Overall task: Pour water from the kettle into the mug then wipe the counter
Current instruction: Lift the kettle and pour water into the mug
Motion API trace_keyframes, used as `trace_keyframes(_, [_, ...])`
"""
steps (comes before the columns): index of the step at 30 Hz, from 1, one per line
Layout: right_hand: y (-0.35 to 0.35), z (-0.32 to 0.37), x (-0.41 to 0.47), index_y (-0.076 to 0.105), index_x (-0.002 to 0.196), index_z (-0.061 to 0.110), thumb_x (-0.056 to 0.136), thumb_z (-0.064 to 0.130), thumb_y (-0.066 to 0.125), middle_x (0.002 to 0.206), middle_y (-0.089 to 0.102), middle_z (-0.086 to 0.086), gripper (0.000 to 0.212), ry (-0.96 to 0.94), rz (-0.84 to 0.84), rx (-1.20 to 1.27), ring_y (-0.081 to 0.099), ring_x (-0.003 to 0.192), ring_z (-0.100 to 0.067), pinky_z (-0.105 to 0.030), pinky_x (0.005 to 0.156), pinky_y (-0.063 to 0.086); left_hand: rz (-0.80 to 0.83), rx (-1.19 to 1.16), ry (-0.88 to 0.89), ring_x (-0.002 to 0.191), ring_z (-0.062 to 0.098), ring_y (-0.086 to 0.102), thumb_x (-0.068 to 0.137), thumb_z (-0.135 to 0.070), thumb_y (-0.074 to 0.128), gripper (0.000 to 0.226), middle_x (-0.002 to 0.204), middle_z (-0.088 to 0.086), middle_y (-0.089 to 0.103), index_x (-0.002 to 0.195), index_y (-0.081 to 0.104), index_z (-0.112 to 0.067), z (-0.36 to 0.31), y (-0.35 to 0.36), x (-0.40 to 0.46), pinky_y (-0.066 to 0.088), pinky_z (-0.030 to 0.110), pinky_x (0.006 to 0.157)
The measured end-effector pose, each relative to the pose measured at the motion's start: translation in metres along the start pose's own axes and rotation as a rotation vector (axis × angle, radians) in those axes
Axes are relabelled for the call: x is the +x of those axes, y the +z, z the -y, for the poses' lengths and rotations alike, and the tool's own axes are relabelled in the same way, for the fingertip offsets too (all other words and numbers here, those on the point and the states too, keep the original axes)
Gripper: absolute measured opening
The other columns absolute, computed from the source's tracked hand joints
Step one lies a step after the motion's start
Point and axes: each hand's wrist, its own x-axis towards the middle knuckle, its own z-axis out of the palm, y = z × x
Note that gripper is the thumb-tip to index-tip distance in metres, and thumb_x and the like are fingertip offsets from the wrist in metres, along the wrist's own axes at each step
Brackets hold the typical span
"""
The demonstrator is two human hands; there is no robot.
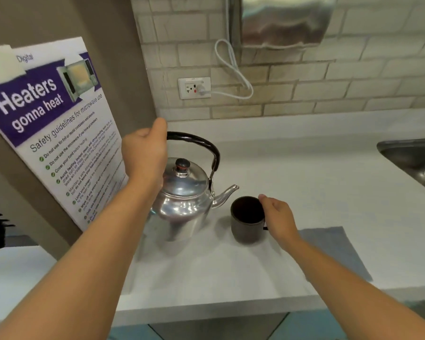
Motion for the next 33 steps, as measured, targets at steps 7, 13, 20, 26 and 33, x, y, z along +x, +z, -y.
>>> trace_keyframes(7, [-0.012,0.001,0.006,0.038,0.060,0.012,0.095,0.035,0.044,0.061,0.038,-0.007,0.042,-0.070,0.065,-0.063,0.037,0.058,-0.017,-0.032,0.056,0.031,0.015,0.106,0.070,0.041,0.011,0.013,0.068,-0.035,0.055,0.047,0.036,-0.009,0.014,0.032,0.029,-0.020,0.001,0.012,-0.017,0.015,0.030,0.048])
trace_keyframes(13, [-0.013,0.000,0.007,0.029,0.056,0.017,0.096,0.035,0.043,0.058,0.034,-0.003,0.045,-0.085,0.094,-0.062,0.035,0.059,-0.018,-0.033,0.059,0.029,0.040,0.232,0.160,0.041,0.012,0.015,0.067,-0.037,0.054,0.042,0.037,-0.008,0.017,0.038,0.029,-0.018,0.002,0.026,-0.027,0.018,0.027,0.048])
trace_keyframes(20, [-0.014,0.000,0.009,0.028,0.053,0.018,0.098,0.031,0.042,0.052,0.033,0.001,0.049,-0.113,0.117,-0.062,0.034,0.057,-0.017,-0.033,0.059,0.028,0.029,0.399,0.257,0.044,0.016,0.023,0.069,-0.033,0.053,0.039,0.042,-0.004,0.023,0.043,0.029,-0.015,-0.003,0.037,-0.036,0.023,0.027,0.048])
trace_keyframes(26, [-0.015,0.000,0.008,0.027,0.053,0.016,0.099,0.028,0.040,0.052,0.033,0.000,0.049,-0.137,0.119,-0.068,0.033,0.056,-0.017,-0.033,0.059,0.028,0.048,0.482,0.338,0.043,0.014,0.022,0.071,-0.029,0.053,0.039,0.040,-0.006,0.022,0.043,0.029,-0.016,-0.015,0.042,-0.037,0.022,0.025,0.046])
trace_keyframes(33, [-0.016,0.001,0.006,0.028,0.056,0.014,0.099,0.028,0.039,0.055,0.034,-0.001,0.046,-0.154,0.125,-0.088,0.033,0.058,-0.018,-0.033,0.059,0.027,0.083,0.541,0.361,0.047,0.018,0.025,0.068,-0.029,0.051,0.033,0.045,-0.004,0.024,0.045,0.031,-0.016,-0.029,0.044,-0.034,0.025,0.027,0.049])
